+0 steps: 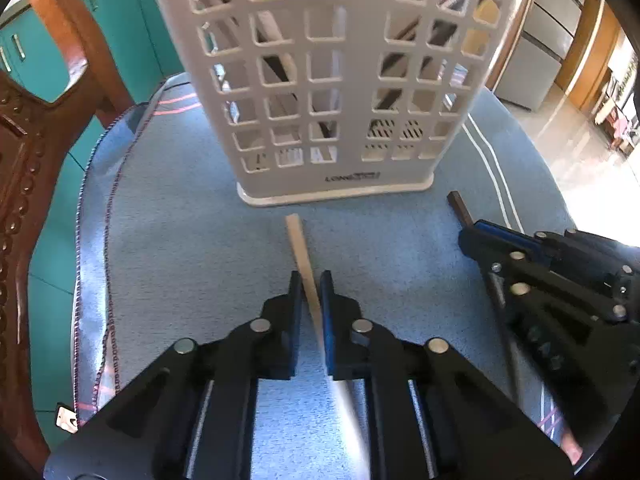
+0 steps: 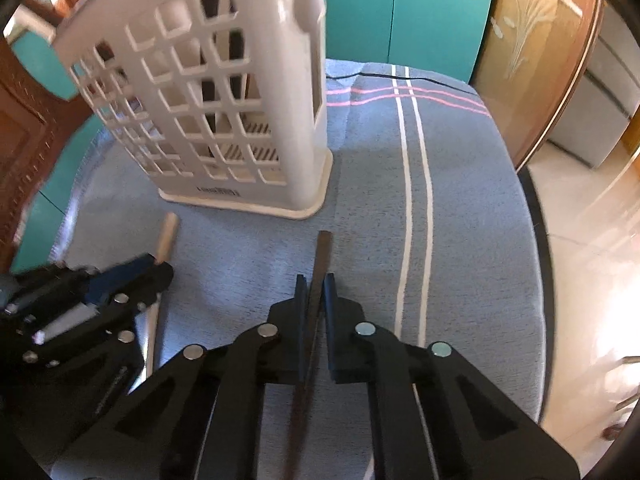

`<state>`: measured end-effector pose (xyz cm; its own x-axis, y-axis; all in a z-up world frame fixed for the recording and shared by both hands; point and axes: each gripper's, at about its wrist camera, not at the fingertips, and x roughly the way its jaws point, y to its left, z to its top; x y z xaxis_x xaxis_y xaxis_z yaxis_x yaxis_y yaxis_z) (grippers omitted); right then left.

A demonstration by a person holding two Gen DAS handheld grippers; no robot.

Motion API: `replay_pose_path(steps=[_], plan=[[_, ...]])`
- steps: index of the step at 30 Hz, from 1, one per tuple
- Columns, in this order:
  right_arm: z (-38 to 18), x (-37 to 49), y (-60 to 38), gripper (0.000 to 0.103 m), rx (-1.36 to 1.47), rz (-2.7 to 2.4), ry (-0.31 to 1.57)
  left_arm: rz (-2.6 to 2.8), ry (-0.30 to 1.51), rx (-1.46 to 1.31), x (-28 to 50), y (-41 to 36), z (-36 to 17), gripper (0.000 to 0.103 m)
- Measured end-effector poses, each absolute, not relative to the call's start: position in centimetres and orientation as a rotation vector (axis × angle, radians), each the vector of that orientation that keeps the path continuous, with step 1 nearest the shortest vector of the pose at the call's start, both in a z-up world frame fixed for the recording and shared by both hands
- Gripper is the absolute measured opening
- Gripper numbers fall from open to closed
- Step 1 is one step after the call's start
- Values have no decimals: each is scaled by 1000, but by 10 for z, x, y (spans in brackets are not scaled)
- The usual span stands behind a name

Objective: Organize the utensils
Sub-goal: 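Lift both held chopsticks and carry them above the white basket, then lower both chopsticks into the basket and open both tools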

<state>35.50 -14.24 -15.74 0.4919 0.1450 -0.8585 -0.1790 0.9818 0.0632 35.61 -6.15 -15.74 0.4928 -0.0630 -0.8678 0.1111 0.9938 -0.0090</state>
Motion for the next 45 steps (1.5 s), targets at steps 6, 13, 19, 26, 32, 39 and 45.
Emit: replay_pose_path(steps=[6, 13, 19, 26, 32, 39, 45], plan=[[-109, 332, -161, 7, 37, 284, 930, -128, 916, -15, 335, -44, -110, 7], [-32, 275, -194, 7, 116, 414, 737, -195, 743, -35, 289, -33, -45, 7], [29, 245, -221, 7, 205, 455, 568, -210, 562, -71, 256, -23, 23, 7], [106, 252, -222, 7, 279, 472, 361, -173, 301, -160, 260, 6, 116, 7], [128, 267, -212, 7, 306, 357, 195, -90, 199, -188, 289, 15, 126, 7], [95, 318, -191, 7, 275, 269, 226, -39, 237, -172, 336, 12, 92, 7], [68, 339, -178, 7, 245, 278, 309, -23, 318, -125, 355, -5, 55, 7]])
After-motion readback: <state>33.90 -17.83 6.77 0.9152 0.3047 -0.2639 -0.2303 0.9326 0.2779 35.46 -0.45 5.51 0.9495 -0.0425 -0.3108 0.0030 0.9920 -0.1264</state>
